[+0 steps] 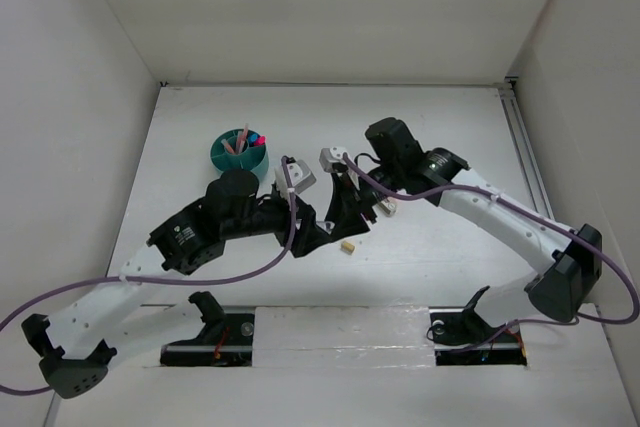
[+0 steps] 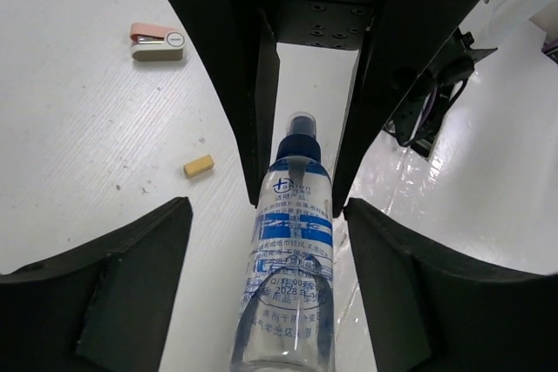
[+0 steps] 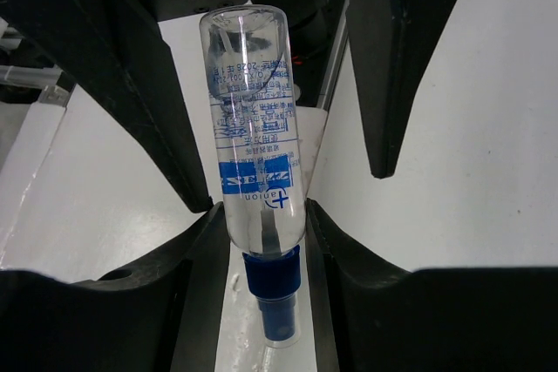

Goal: Sort the stationery into containers
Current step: Place the stationery in the storage box.

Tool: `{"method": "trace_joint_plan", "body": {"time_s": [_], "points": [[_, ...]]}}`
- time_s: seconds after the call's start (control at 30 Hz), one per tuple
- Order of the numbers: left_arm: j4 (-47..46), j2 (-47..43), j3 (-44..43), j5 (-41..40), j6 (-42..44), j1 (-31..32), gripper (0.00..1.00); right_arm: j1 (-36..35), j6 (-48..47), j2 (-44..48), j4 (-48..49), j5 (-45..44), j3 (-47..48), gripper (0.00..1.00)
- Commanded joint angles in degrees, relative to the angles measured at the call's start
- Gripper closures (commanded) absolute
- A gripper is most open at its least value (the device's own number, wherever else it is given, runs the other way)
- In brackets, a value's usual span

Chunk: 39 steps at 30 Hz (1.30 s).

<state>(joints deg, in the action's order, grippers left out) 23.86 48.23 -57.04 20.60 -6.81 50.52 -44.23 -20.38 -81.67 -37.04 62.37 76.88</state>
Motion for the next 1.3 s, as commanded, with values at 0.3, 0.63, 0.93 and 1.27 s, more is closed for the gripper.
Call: {"method": "trace_joint_plan", "body": {"time_s": [0.3, 0.63, 0.93, 1.27], "points": [[-1.3, -0.2, -0.9, 1.5, 0.1, 0.2, 0.43, 1.9, -1.6, 2.5, 2.2, 2.9, 0.2, 1.00], [-0.6, -2.4, -1.5, -4.7, 0.1, 0.2, 0.18, 1.2, 1.5, 0.2, 2.2, -3.7, 0.2, 1.00], [-0.6, -3.0, -1.5, -10.6, -1.0, 0.2, 0.13, -0.5, 4.0, 0.2, 4.5, -5.8, -0.5, 1.00], [-1.1, -3.0, -1.0, -9.4, -1.0, 0.2, 0.39, -1.0, 4.0, -0.3, 4.5, -5.6, 0.0, 1.00]]}}
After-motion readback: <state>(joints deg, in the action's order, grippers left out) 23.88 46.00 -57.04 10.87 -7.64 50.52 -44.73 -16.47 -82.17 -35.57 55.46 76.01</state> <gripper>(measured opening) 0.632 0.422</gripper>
